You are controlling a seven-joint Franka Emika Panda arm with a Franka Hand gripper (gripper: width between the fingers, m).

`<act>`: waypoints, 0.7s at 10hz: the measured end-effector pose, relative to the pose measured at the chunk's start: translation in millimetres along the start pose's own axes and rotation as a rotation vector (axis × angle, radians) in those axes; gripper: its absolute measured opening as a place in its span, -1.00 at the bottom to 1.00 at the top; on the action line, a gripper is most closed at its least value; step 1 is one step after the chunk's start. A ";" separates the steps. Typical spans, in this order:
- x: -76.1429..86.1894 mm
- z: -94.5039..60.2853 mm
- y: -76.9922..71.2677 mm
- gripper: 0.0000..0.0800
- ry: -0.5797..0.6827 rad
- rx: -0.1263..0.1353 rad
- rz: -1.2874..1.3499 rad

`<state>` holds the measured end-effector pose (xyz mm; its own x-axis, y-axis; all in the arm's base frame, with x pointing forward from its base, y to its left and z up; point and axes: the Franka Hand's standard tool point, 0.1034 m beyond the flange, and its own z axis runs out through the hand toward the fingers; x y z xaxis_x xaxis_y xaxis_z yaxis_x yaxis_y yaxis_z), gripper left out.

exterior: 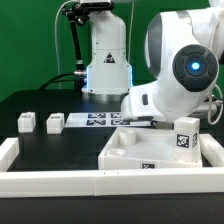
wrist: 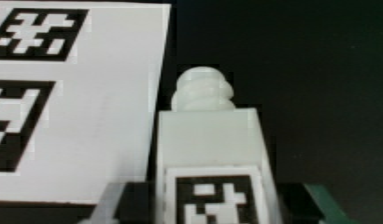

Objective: Assemble square table

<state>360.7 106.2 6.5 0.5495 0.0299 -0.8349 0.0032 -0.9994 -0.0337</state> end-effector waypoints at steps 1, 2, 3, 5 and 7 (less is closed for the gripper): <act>-4.4 -9.6 0.9 -0.29 -0.001 0.007 -0.003; -10.8 -18.3 0.9 -0.29 0.002 0.010 -0.006; -21.9 -27.8 3.2 -0.29 -0.014 0.019 -0.008; -44.8 -60.0 12.3 -0.29 0.012 0.048 -0.008; -35.9 -59.8 12.5 -0.29 0.065 0.049 -0.005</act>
Offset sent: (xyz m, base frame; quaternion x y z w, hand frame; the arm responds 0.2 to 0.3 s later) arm 0.0135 -0.0213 0.0750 0.0069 -0.0330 -0.0332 0.9989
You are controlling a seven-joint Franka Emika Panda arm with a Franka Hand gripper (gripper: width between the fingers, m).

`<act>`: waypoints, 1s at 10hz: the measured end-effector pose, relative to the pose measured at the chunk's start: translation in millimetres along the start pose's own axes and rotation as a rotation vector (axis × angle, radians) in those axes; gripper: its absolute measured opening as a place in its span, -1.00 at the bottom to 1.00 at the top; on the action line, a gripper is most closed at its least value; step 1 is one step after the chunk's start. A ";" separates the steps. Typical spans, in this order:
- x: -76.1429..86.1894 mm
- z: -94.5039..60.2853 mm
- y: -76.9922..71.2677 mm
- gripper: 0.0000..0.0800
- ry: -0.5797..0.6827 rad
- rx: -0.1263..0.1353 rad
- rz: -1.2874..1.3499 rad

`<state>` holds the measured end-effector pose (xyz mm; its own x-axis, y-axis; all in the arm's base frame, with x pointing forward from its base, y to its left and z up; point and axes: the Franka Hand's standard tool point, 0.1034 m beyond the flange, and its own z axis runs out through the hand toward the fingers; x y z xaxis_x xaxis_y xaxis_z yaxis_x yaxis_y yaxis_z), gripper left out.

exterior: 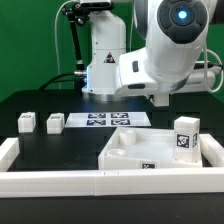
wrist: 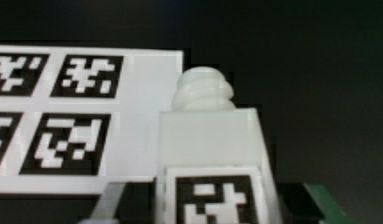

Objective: Assemble square table

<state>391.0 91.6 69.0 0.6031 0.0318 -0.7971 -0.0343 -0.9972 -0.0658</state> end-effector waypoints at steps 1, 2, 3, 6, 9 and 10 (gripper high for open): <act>4.2 -5.4 -0.4 -0.29 0.097 0.001 -0.003; 2.5 -5.7 0.4 -0.29 0.156 0.002 -0.003; 6.4 -9.2 2.2 -0.29 0.231 0.003 -0.011; 13.0 -41.8 12.0 -0.29 0.404 0.016 -0.030; 14.8 -71.5 16.3 -0.29 0.584 0.024 -0.023; 16.5 -70.2 17.4 -0.29 0.664 0.019 -0.022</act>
Offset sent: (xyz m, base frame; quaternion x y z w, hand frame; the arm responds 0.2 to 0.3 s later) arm 0.0184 -0.0151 0.0017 0.0062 0.1333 -0.0335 0.9905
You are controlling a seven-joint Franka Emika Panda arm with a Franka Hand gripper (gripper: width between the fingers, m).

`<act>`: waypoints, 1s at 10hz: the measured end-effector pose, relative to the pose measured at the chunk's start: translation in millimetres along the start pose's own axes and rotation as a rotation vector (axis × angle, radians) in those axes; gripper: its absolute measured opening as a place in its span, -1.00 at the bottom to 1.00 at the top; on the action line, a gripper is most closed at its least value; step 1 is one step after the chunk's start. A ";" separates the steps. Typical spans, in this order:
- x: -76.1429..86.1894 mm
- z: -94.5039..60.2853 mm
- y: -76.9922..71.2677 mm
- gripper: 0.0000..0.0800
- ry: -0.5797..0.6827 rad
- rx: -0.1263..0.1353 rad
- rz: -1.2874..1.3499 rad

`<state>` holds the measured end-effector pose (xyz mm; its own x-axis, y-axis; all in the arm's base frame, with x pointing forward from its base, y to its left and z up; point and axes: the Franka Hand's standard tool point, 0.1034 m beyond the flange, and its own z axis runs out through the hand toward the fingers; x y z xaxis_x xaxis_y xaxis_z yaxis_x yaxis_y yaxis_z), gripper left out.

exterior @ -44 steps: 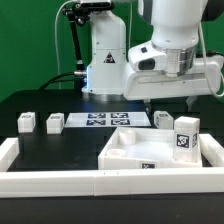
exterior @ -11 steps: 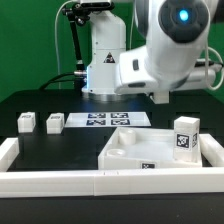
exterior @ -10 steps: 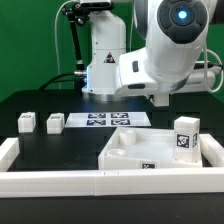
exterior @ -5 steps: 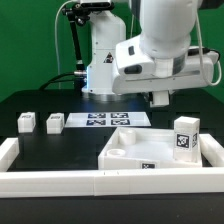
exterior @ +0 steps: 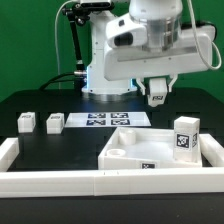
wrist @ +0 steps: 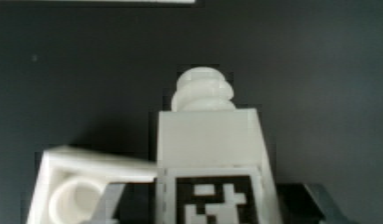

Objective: Assemble square table

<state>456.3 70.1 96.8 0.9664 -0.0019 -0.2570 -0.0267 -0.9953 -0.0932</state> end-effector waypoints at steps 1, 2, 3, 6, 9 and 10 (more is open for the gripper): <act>0.3 1.4 0.9 -0.29 0.064 -0.006 -0.003; 3.2 1.2 2.1 -0.29 0.123 -0.010 -0.004; 7.4 1.8 4.1 -0.29 0.212 -0.019 -0.006; 15.8 0.2 15.0 -0.29 0.439 -0.051 -0.024; 29.8 -24.6 21.6 -0.29 0.612 -0.066 -0.022; 32.5 -29.0 23.8 -0.29 0.676 -0.075 -0.023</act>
Offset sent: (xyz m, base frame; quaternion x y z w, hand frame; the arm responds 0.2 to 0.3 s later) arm -0.0096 -0.0053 -0.0317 -0.0188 0.2499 -0.0353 0.9675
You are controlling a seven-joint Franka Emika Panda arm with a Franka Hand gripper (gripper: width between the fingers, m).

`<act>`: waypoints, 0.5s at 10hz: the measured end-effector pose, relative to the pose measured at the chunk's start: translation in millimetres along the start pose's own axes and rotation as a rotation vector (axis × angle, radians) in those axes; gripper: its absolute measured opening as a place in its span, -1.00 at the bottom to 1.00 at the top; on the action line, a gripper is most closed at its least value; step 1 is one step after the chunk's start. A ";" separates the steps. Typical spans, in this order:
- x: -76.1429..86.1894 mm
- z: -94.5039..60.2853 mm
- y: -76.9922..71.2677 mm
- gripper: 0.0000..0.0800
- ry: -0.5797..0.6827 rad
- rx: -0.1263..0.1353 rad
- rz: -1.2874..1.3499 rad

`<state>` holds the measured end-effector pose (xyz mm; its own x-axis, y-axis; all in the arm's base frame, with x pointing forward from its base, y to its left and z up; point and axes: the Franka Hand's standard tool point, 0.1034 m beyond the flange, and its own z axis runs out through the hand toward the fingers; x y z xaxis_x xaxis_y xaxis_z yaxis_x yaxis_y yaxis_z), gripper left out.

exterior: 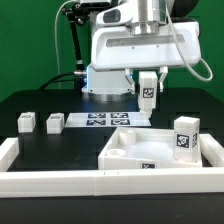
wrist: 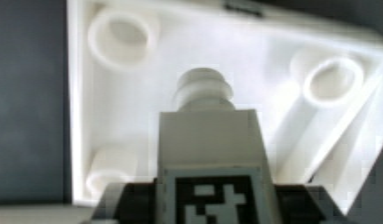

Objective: Assemble square table

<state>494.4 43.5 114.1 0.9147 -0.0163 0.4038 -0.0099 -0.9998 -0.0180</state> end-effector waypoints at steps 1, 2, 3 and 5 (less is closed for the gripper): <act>-2.9 1.8 2.7 -0.29 0.051 -0.012 -0.006; -6.1 3.9 1.7 -0.28 0.023 -0.008 -0.005; -4.6 3.5 1.7 -0.28 0.026 -0.008 -0.005; -6.3 16.5 13.2 -0.28 0.012 -0.023 -0.015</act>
Offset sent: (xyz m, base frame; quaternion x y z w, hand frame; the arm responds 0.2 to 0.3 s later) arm 0.0000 0.0000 0.0000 0.0000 0.0000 0.0000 1.0000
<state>495.2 30.6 96.2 0.9100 -0.0018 0.4145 -0.0060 -0.9999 0.0089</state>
